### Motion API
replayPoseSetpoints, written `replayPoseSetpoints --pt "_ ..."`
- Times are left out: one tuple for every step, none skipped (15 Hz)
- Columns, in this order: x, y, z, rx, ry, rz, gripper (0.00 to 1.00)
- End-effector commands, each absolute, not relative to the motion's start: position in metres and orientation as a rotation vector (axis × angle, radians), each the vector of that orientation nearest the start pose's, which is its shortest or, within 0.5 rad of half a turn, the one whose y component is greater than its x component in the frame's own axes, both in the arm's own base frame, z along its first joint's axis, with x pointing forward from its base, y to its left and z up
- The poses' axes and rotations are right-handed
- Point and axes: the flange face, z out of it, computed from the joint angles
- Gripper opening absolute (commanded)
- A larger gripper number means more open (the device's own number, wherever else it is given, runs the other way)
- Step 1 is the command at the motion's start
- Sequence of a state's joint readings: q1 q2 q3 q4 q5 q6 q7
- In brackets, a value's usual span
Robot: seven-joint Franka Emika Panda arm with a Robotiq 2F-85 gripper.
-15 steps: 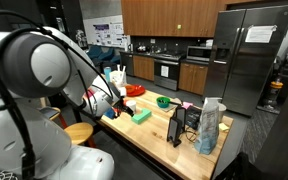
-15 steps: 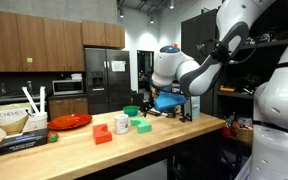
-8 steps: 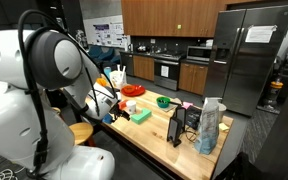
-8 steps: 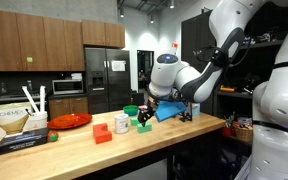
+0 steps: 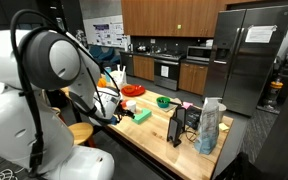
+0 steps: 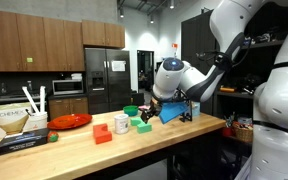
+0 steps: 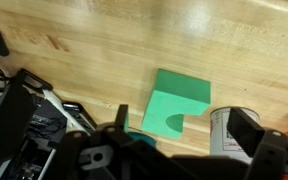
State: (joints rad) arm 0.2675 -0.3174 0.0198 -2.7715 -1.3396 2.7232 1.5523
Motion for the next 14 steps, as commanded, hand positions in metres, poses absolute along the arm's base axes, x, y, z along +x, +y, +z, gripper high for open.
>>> replayPoseSetpoints --pt "0.3488 0.1424 0.3153 -3.097 0.207 -1.123 1.0" --pt "0.3489 0.1432 0.315 -3.088 0.223 -1.115 1.0" --pt "0.3496 0.1436 0.3138 -3.094 0.239 -1.109 1.0" --pt "0.3499 0.1438 0.3127 -3.102 0.248 -1.101 1.0" --pt "0.3506 0.1435 0.3111 -3.119 0.239 -1.093 1.0" --pt "0.3517 0.1415 0.315 -3.174 0.147 -1.117 1.0" --pt "0.3518 0.1411 0.3146 -3.181 0.138 -1.117 1.0" --pt "0.3518 0.1411 0.3146 -3.181 0.138 -1.117 1.0" --pt "0.3518 0.1411 0.3146 -3.182 0.137 -1.117 1.0" --pt "0.3517 0.1411 0.3146 -3.182 0.136 -1.117 1.0" --pt "0.3517 0.1411 0.3146 -3.182 0.136 -1.117 1.0" --pt "0.3517 0.1411 0.3146 -3.182 0.136 -1.117 1.0" --pt "0.3538 0.1428 0.3149 -3.175 0.152 -1.116 1.0" --pt "0.3566 0.1452 0.3175 -3.161 0.187 -1.147 1.0"
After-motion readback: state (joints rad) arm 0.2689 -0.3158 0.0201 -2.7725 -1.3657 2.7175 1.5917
